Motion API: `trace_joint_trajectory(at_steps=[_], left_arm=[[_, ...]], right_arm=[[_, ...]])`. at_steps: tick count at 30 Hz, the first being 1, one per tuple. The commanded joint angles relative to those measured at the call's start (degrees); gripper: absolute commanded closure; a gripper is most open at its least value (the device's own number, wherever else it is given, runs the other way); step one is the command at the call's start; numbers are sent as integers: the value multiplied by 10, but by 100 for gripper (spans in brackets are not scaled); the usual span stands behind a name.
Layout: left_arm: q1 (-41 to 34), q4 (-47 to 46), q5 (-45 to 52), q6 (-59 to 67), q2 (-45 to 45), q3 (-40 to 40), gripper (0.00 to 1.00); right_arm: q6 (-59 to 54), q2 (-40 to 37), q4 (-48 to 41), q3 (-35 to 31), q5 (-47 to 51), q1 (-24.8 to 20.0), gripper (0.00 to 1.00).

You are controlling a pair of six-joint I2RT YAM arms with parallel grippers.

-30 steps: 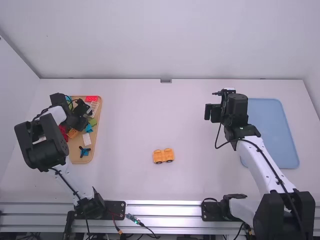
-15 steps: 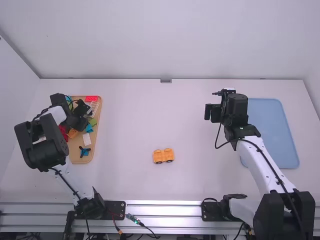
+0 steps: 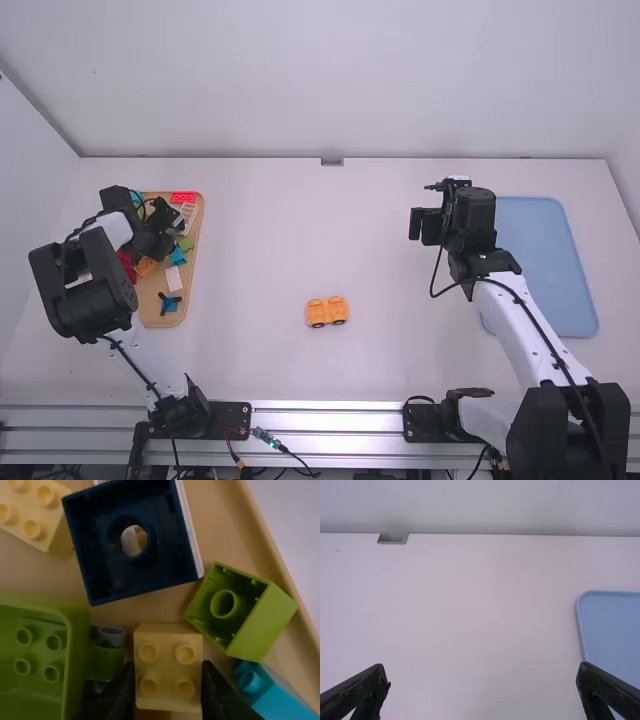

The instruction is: Assemble lego blocks to make yellow taxi

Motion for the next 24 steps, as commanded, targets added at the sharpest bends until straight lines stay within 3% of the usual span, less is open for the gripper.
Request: trace_joint_trajectory(at_steps=[1, 5, 11, 19, 24], left_arm=[[4, -6, 1, -60, -12, 20, 98], [1, -43, 13, -105, -39, 50, 98], [-28, -54, 18, -137, -112, 30, 98], [-152, -8, 38, -133, -271, -112, 98], [-298, 10, 41, -65, -365, -236, 98]], right_arm=[[0, 1, 1, 10, 0, 2, 1], [0, 1, 0, 10, 0, -5, 1], [1, 1, -1, 10, -2, -14, 1], [1, 1, -2, 10, -2, -14, 1], [3, 1, -2, 10, -2, -14, 1]])
